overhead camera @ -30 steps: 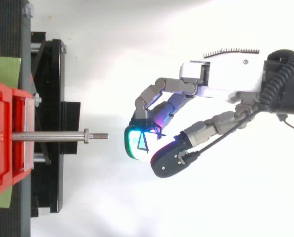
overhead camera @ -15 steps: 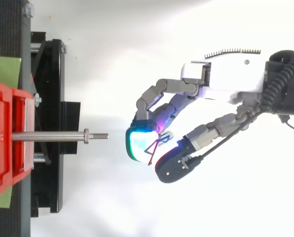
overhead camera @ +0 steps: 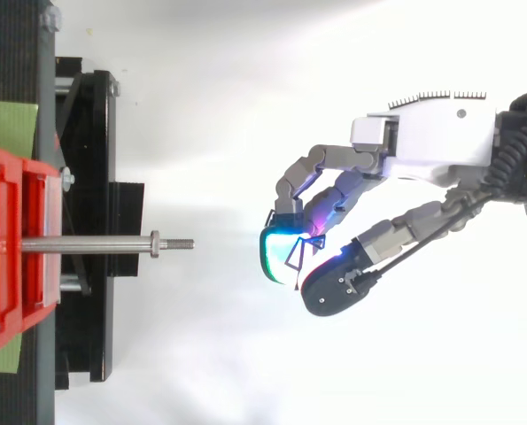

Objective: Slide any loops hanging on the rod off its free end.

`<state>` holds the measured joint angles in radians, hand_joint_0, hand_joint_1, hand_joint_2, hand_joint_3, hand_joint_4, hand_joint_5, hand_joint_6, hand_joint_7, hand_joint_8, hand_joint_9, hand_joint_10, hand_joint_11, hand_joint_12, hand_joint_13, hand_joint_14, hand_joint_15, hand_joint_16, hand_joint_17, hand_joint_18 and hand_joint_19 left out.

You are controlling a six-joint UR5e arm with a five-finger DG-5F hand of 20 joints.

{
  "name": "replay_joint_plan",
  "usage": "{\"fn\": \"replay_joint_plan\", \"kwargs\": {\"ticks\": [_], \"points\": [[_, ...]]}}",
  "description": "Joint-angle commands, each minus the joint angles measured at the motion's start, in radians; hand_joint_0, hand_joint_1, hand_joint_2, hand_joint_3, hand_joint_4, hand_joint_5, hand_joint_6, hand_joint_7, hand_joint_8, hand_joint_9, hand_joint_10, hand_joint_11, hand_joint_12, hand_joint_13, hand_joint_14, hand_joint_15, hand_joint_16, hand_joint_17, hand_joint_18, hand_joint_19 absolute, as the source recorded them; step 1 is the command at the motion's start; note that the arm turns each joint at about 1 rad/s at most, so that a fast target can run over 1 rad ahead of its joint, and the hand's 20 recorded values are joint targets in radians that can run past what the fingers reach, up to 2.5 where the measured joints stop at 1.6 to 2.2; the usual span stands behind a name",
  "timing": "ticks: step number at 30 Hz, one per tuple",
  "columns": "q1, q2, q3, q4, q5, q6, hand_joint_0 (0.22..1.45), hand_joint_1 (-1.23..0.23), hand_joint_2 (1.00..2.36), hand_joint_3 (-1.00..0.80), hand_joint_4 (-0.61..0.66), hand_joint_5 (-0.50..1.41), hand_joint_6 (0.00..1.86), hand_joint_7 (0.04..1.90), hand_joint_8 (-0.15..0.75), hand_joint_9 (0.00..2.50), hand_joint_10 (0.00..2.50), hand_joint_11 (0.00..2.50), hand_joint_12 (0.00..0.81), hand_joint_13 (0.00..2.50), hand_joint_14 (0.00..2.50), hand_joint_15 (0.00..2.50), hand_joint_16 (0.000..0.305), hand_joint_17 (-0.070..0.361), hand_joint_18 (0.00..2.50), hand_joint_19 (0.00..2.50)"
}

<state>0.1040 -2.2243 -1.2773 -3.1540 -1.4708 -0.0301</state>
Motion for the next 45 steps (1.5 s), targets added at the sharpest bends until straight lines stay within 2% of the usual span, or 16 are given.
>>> {"fn": "replay_joint_plan", "kwargs": {"ticks": [1, 3, 6, 10, 17, 28, 32, 34, 37, 42, 45], "points": [[-0.004, 0.0, 0.0, -0.02, 0.0, 0.01, 0.6, -0.62, 1.0, -0.48, 0.07, -0.13, 0.92, 0.95, 0.267, 0.89, 0.01, 0.28, 0.324, 0.66, 0.01, 0.19, 0.042, 0.095, 0.65, 0.44], [-0.01, 0.006, 0.0, -0.106, -0.005, 0.052, 0.6, -0.62, 1.0, -0.48, 0.06, -0.13, 0.92, 0.95, 0.269, 0.89, 0.01, 0.28, 0.324, 0.66, 0.01, 0.19, 0.042, 0.095, 0.65, 0.44], [-0.013, 0.02, 0.0, -0.135, -0.005, 0.065, 0.61, -0.65, 1.0, -0.45, 0.07, -0.13, 0.92, 0.94, 0.273, 0.89, 0.01, 0.29, 0.326, 0.66, 0.01, 0.18, 0.043, 0.096, 0.65, 0.43], [-0.02, 0.041, 0.0, -0.173, 0.001, 0.064, 0.64, -0.81, 1.0, -0.46, 0.08, -0.14, 0.92, 0.92, 0.264, 0.87, 0.01, 0.3, 0.328, 0.66, 0.01, 0.18, 0.043, 0.096, 0.67, 0.41], [-0.03, 0.055, 0.0, -0.236, -0.003, 0.065, 0.65, -0.84, 1.0, -0.5, 0.09, -0.15, 0.92, 0.9, 0.255, 0.86, 0.01, 0.29, 0.323, 0.66, 0.01, 0.18, 0.042, 0.095, 0.69, 0.4], [-0.043, 0.057, 0.0, -0.247, -0.005, 0.065, 0.6, -0.61, 1.0, -0.5, 0.07, -0.12, 0.9, 0.95, 0.265, 0.92, 0.01, 0.29, 0.321, 0.68, 0.01, 0.18, 0.042, 0.095, 0.69, 0.44], [-0.046, 0.055, 0.0, -0.248, -0.005, 0.065, 0.61, -0.63, 1.0, -0.45, 0.06, -0.12, 0.9, 0.97, 0.269, 0.93, 0.01, 0.28, 0.322, 0.68, 0.01, 0.19, 0.042, 0.095, 0.68, 0.43], [-0.049, 0.057, 0.0, -0.248, -0.005, 0.065, 0.63, -0.73, 1.01, -0.39, 0.08, -0.13, 0.91, 0.96, 0.27, 0.92, 0.01, 0.3, 0.325, 0.69, 0.01, 0.19, 0.043, 0.096, 0.69, 0.43], [-0.05, 0.057, 0.0, -0.254, -0.005, 0.065, 0.64, -0.79, 1.01, -0.37, 0.06, -0.14, 0.92, 0.94, 0.265, 0.89, 0.01, 0.3, 0.328, 0.68, 0.01, 0.18, 0.043, 0.096, 0.69, 0.41], [-0.055, 0.057, 0.001, -0.268, -0.008, 0.065, 0.66, -0.83, 1.0, -0.46, 0.07, -0.14, 0.92, 0.91, 0.254, 0.88, 0.01, 0.29, 0.325, 0.68, 0.01, 0.17, 0.043, 0.096, 0.7, 0.41], [-0.056, 0.055, 0.0, -0.271, -0.008, 0.065, 0.63, -0.78, 1.0, -0.5, 0.08, -0.13, 0.91, 0.93, 0.25, 0.89, 0.01, 0.29, 0.322, 0.68, 0.01, 0.17, 0.042, 0.095, 0.7, 0.41]]}}
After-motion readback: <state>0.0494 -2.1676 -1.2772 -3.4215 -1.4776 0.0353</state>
